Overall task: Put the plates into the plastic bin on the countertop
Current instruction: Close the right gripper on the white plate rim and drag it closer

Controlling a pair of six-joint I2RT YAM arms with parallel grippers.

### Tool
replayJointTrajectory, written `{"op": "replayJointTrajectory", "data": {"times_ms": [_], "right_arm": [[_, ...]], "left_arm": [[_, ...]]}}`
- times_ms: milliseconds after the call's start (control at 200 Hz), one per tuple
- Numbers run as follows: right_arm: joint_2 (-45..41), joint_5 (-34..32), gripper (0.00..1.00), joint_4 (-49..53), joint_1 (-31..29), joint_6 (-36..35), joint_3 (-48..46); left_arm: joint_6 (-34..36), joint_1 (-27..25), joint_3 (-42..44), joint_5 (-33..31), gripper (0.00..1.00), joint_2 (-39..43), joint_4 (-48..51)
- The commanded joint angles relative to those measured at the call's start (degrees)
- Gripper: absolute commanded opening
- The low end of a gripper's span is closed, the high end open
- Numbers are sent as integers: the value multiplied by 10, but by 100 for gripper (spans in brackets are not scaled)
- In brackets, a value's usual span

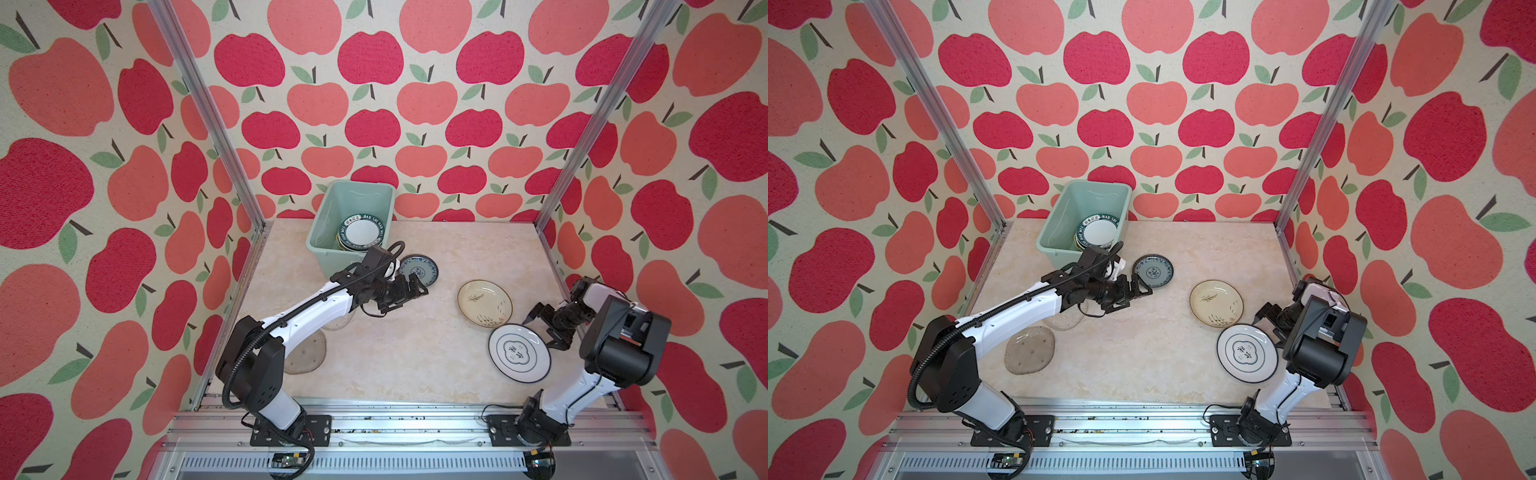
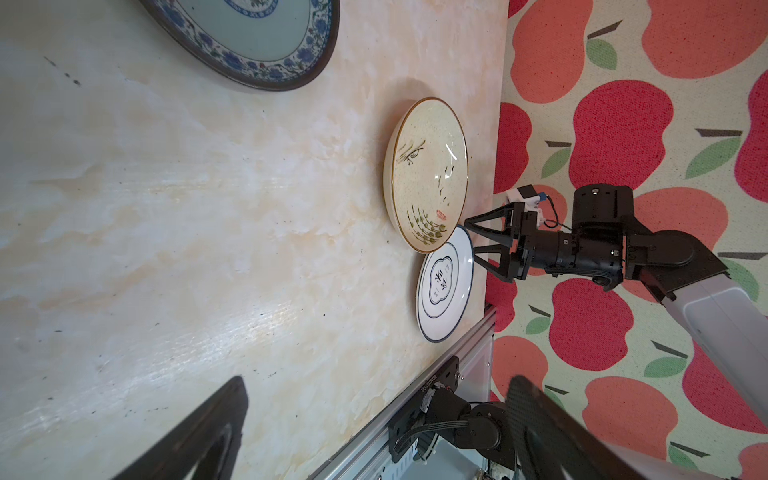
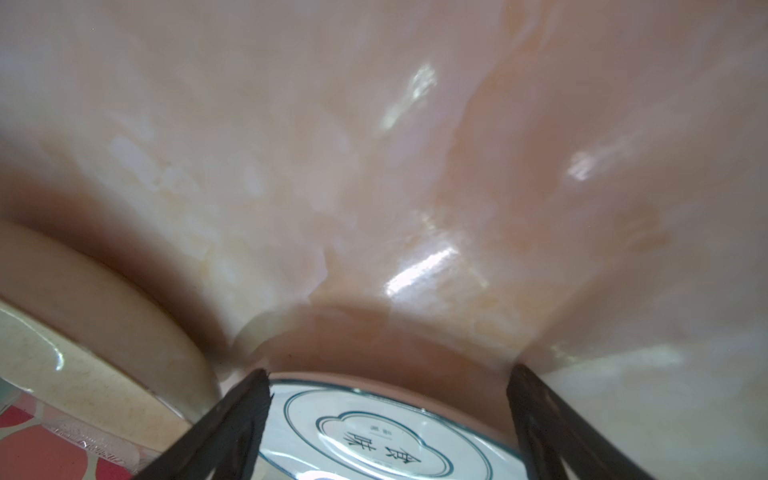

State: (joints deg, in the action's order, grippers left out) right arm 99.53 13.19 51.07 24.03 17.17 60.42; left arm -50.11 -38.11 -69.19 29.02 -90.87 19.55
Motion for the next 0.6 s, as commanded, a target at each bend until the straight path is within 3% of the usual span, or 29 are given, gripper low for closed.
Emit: {"op": "replayJointTrajectory", "data": {"times_ms": [0, 285, 595], "right_arm": [[-33, 31, 92, 29, -22, 2, -20], [-99, 38, 91, 29, -106, 27, -87], [-150, 58, 90, -23, -285, 139, -159]], "left_arm": [[-9, -5, -12, -4, 99, 0, 16], [-29, -12, -12, 12, 99, 10, 39], [-88, -39, 34, 60, 99, 49, 38]]}}
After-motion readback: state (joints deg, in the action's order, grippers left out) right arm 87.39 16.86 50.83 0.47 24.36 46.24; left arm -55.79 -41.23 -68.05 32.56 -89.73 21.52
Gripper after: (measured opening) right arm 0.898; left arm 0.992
